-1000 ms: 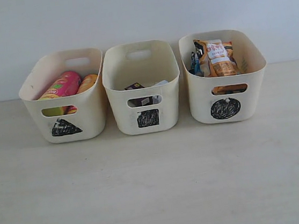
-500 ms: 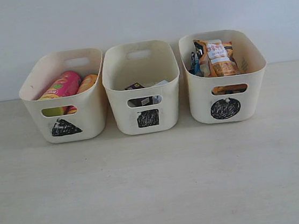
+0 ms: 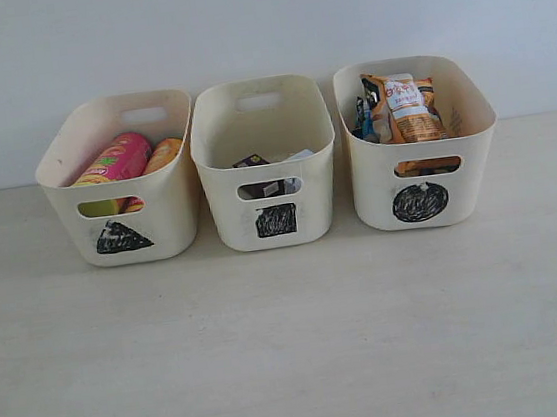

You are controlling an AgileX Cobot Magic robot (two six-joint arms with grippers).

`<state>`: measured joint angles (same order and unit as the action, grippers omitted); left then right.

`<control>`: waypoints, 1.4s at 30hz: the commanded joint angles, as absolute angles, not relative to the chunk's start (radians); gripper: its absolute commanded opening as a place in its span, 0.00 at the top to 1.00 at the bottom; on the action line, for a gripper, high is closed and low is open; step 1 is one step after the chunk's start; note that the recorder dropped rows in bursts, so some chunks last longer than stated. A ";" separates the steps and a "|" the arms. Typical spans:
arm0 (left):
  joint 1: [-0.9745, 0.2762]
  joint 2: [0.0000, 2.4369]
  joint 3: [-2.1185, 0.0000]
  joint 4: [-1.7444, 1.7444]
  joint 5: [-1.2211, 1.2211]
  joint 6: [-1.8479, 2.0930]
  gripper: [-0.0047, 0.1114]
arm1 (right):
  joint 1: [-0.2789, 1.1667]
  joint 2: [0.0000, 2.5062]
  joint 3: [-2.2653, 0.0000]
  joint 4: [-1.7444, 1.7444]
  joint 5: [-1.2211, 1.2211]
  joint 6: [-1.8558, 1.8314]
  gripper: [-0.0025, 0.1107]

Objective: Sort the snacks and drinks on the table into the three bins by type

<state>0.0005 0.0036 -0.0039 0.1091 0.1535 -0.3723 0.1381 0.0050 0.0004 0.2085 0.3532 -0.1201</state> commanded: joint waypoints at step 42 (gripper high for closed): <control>0.009 0.000 0.000 -0.102 0.225 -0.053 0.93 | 0.139 0.000 0.000 0.204 0.357 -0.117 0.98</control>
